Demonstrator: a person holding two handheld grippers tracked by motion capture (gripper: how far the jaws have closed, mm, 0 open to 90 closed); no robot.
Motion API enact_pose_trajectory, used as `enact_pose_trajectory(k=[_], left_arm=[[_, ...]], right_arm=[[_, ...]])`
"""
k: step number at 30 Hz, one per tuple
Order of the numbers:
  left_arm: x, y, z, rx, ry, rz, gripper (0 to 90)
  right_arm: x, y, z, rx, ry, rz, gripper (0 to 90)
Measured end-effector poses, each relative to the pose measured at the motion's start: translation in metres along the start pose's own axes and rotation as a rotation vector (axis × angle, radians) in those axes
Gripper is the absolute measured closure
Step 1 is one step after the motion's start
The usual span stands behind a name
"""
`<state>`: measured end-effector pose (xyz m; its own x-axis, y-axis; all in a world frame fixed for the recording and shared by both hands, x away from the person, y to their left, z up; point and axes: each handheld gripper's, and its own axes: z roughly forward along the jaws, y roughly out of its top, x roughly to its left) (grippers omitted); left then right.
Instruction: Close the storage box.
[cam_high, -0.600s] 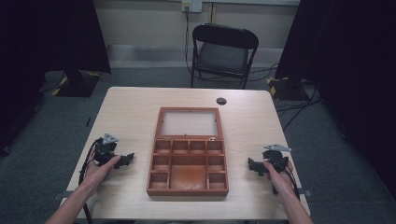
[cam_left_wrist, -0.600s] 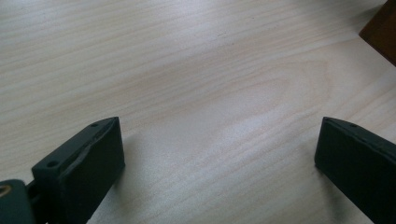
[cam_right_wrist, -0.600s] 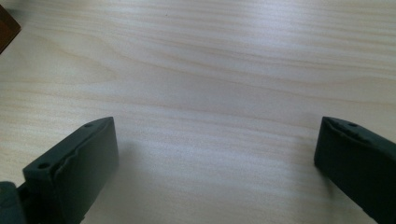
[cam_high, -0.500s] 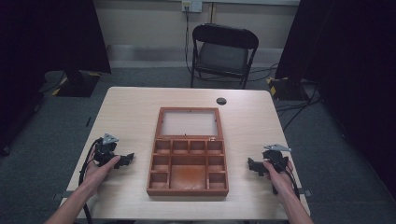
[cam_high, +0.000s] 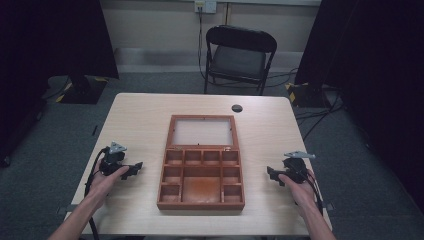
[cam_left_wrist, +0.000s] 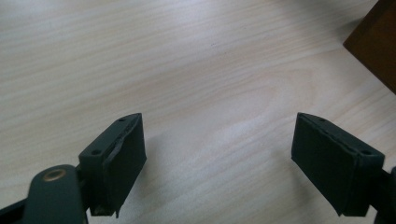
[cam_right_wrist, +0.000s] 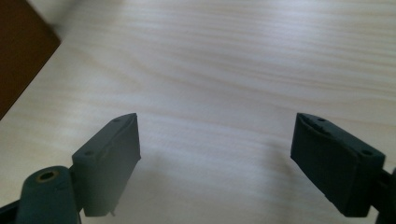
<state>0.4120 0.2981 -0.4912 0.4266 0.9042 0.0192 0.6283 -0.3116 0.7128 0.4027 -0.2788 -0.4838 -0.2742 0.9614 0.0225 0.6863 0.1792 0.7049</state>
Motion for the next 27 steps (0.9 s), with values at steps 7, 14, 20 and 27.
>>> enact_pose_trajectory(k=[7,14,20,27], left_arm=[[-0.007,0.015,-0.008,-0.04,-0.05,-0.007,18.7],[-0.02,0.03,-0.014,-0.062,-0.106,0.021,18.9],[-0.022,0.047,-0.023,-0.092,-0.147,0.015,21.2],[-0.02,0.059,-0.022,-0.1,-0.136,0.007,21.2]], right_arm=[[0.006,0.011,-0.005,-0.021,0.028,-0.023,16.5],[0.025,0.021,-0.013,-0.054,0.044,-0.064,18.3],[0.039,0.038,-0.008,-0.069,0.106,-0.062,19.3],[0.051,0.062,-0.004,-0.129,0.143,-0.086,20.8]])
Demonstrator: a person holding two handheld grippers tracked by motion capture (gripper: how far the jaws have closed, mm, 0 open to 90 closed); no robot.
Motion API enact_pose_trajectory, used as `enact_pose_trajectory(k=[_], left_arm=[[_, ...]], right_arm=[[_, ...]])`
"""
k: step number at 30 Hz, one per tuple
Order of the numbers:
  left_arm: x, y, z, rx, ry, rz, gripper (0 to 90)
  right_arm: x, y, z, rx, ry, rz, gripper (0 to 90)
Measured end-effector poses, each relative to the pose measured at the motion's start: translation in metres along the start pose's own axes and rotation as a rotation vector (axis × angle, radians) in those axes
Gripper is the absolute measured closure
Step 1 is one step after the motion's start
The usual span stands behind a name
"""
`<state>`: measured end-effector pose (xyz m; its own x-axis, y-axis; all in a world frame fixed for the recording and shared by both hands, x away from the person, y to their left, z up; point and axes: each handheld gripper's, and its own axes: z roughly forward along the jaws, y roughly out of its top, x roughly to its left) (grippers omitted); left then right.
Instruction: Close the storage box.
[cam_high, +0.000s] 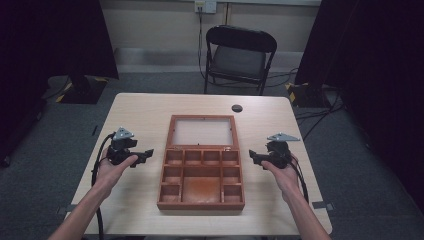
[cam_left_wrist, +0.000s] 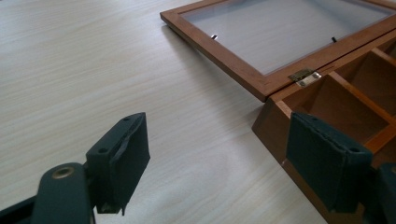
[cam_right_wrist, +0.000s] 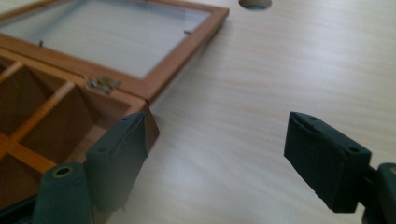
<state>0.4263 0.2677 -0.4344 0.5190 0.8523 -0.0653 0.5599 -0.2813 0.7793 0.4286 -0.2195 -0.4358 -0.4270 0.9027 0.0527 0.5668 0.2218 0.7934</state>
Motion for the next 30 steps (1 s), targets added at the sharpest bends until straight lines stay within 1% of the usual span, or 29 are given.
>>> enact_pose_trajectory(k=[2,3,4,7,8,9,10,11,12,13,14,15,16,17,19,20,22,23,24,25,26,27,28,29,30], left_arm=[[0.001,0.004,0.002,-0.014,0.011,-0.006,19.4],[0.002,0.005,0.002,-0.021,0.02,-0.004,19.4],[0.004,0.007,0.004,-0.019,0.01,-0.018,19.4],[0.004,0.01,0.007,-0.006,0.007,-0.018,19.4],[0.004,0.013,0.008,-0.007,0.016,-0.009,19.4],[0.003,0.018,0.009,-0.022,0.021,-0.004,19.4],[0.003,0.018,0.009,-0.022,0.021,-0.004,19.4],[0.004,0.025,0.009,-0.019,0.022,0.015,19.4],[0.004,0.025,0.009,-0.019,0.022,0.015,19.4],[0.005,0.028,0.008,-0.036,0.031,0.011,19.4],[0.009,0.033,0.009,-0.039,0.02,-0.001,19.6],[0.009,0.033,0.009,-0.039,0.02,-0.001,19.9],[0.01,0.035,0.009,-0.034,0.027,-0.006,19.9],[0.012,0.039,0.01,-0.036,0.032,-0.005,20.0],[0.014,0.045,0.009,-0.035,0.039,0.004,20.7],[0.015,0.048,0.009,-0.043,0.042,0.002,20.8],[0.017,0.054,0.01,-0.053,0.034,-0.007,21.5],[0.018,0.057,0.013,-0.058,0.026,-0.017,21.5],[0.019,0.058,0.015,-0.061,0.018,-0.027,24.0],[0.019,0.059,0.02,-0.036,-0.008,-0.04,27.5],[0.018,0.058,0.023,-0.026,-0.019,-0.05,30.6],[0.015,0.056,0.03,-0.026,-0.03,-0.065,29.5],[0.014,0.055,0.034,-0.015,-0.033,-0.06,29.0],[0.013,0.053,0.038,-0.005,-0.035,-0.055,28.5],[0.013,0.053,0.04,-0.003,-0.042,-0.057,27.1]], right_arm=[[0.003,0.01,0.002,-0.01,0.021,-0.004,21.0],[0.003,0.01,0.002,-0.01,0.021,-0.004,21.0],[0.004,0.014,0.004,-0.009,0.031,-0.002,21.5],[0.005,0.019,0.006,0.005,0.04,0.008,21.7],[0.006,0.024,0.008,0.012,0.055,0.015,21.9],[0.006,0.027,0.009,0.003,0.058,0.016,22.2],[0.006,0.027,0.009,0.003,0.058,0.016,22.2],[0.007,0.032,0.011,-0.002,0.068,0.014,22.5],[0.007,0.032,0.011,-0.002,0.068,0.014,22.5],[0.007,0.035,0.013,-0.006,0.071,0.012,22.5],[0.007,0.041,0.015,-0.012,0.076,0.003,23.5],[0.007,0.041,0.015,-0.012,0.076,0.003,23.5],[0.007,0.044,0.017,-0.016,0.078,-0.013,24.9],[0.008,0.047,0.019,-0.015,0.079,-0.027,24.3],[0.008,0.054,0.024,-0.006,0.082,-0.035,24.0],[0.008,0.056,0.026,-0.001,0.09,-0.038,23.9],[0.008,0.064,0.033,-0.016,0.119,-0.031,22.3],[0.008,0.064,0.033,-0.016,0.119,-0.031,22.3],[0.009,0.067,0.037,-0.016,0.138,-0.024,21.6],[0.009,0.069,0.04,-0.016,0.148,-0.022,21.3],[0.009,0.07,0.046,-0.014,0.167,-0.021,21.7],[0.009,0.069,0.049,-0.013,0.171,-0.016,22.2],[0.009,0.068,0.056,-0.012,0.178,-0.007,22.4],[0.009,0.067,0.06,-0.01,0.177,0.007,22.2],[0.008,0.065,0.065,-0.002,0.179,0.015,22.0]])
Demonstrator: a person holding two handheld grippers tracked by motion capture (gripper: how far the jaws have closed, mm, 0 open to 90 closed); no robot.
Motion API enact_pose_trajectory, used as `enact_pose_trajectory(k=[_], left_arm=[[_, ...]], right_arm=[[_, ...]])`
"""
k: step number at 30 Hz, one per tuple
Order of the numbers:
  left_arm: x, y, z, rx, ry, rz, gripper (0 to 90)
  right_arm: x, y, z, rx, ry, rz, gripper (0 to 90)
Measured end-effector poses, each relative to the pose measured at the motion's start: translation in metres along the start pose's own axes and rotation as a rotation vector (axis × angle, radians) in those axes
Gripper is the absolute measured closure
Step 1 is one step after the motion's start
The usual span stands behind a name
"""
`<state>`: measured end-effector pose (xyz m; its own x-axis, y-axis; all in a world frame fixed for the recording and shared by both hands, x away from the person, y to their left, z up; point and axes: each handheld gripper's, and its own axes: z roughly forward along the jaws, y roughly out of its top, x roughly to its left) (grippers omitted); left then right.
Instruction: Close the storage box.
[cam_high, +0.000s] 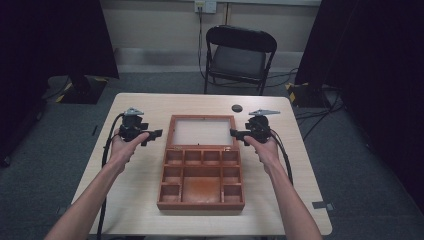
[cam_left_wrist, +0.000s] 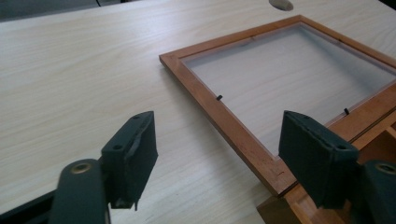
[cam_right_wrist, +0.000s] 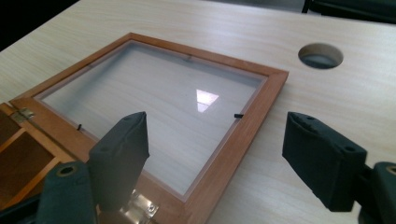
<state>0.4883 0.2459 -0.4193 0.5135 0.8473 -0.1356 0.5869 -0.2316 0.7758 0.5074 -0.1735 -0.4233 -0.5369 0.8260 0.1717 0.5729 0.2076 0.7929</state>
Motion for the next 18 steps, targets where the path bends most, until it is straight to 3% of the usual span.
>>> enact_pose_trajectory(k=[7,13,18], left_arm=[[0.001,-0.004,0.018,0.037,-0.019,-0.033,22.4],[-0.005,-0.008,0.032,0.058,-0.027,-0.025,24.2],[-0.009,-0.011,0.047,0.088,-0.027,0.012,24.5]], right_arm=[[-0.003,-0.01,0.021,0.049,-0.001,0.027,21.6],[-0.001,-0.009,0.029,0.05,-0.008,0.037,21.1],[-0.002,-0.01,0.036,0.075,-0.011,0.044,19.8]])
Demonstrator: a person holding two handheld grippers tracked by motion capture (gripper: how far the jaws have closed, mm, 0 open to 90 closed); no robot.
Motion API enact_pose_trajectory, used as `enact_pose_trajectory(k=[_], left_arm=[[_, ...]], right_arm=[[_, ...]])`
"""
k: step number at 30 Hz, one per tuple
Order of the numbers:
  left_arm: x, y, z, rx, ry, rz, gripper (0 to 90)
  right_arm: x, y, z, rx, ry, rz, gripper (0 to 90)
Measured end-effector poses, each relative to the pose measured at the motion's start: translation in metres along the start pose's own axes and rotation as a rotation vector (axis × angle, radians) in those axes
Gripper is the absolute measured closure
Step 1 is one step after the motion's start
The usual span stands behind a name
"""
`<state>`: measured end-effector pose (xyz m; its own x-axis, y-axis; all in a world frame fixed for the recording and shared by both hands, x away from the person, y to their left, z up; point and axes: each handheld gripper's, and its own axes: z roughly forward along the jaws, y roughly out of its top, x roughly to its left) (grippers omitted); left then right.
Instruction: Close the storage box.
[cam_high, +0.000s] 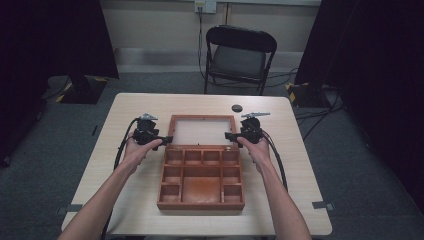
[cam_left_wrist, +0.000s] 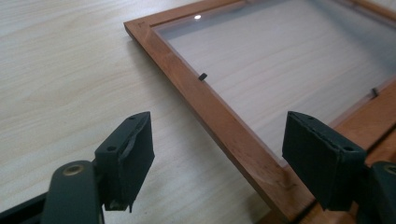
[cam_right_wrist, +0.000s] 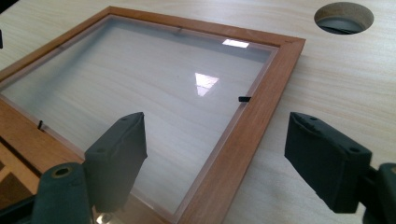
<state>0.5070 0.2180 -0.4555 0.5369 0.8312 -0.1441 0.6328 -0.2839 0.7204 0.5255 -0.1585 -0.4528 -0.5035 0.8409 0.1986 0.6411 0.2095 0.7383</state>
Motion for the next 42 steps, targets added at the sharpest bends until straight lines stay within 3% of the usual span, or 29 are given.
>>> enact_pose_trajectory(k=[2,6,10,12,18,20,25,30,36,38,40,42], left_arm=[[0.001,0.0,0.005,-0.005,-0.021,-0.031,24.8],[0.001,0.003,0.013,0.013,-0.028,-0.048,24.9],[0.002,0.004,0.019,0.025,-0.064,-0.088,29.9],[0.0,0.004,0.021,0.022,-0.08,-0.108,29.9],[-0.002,0.009,0.024,0.046,-0.081,-0.095,30.1],[-0.001,0.01,0.026,0.048,-0.099,-0.109,30.6],[-0.004,0.012,0.027,0.054,-0.074,-0.096,30.4],[0.003,0.011,0.031,0.056,-0.108,-0.142,28.0],[0.004,0.011,0.038,0.049,-0.116,-0.177,23.5],[0.005,0.011,0.039,0.051,-0.12,-0.19,22.5],[0.008,0.009,0.041,0.048,-0.139,-0.23,22.3],[0.008,0.009,0.041,0.045,-0.142,-0.221,22.2]], right_arm=[[-0.002,0.0,0.003,0.0,0.003,0.01,19.5],[-0.003,-0.001,0.007,0.014,0.0,0.022,19.1],[-0.006,-0.002,0.012,-0.002,0.034,0.066,19.1],[-0.004,-0.001,0.015,0.004,0.032,0.066,19.1],[-0.001,-0.001,0.023,0.041,0.034,0.061,17.7],[-0.001,-0.002,0.026,0.048,0.028,0.057,15.0],[-0.006,-0.004,0.03,0.07,0.06,0.113,13.6],[-0.008,-0.004,0.032,0.067,0.068,0.125,12.8],[-0.011,-0.006,0.034,0.07,0.095,0.154,13.8],[-0.008,-0.004,0.034,0.074,0.081,0.156,13.7],[-0.009,-0.004,0.033,0.073,0.087,0.153,14.8],[-0.01,-0.004,0.032,0.069,0.089,0.16,16.6]])
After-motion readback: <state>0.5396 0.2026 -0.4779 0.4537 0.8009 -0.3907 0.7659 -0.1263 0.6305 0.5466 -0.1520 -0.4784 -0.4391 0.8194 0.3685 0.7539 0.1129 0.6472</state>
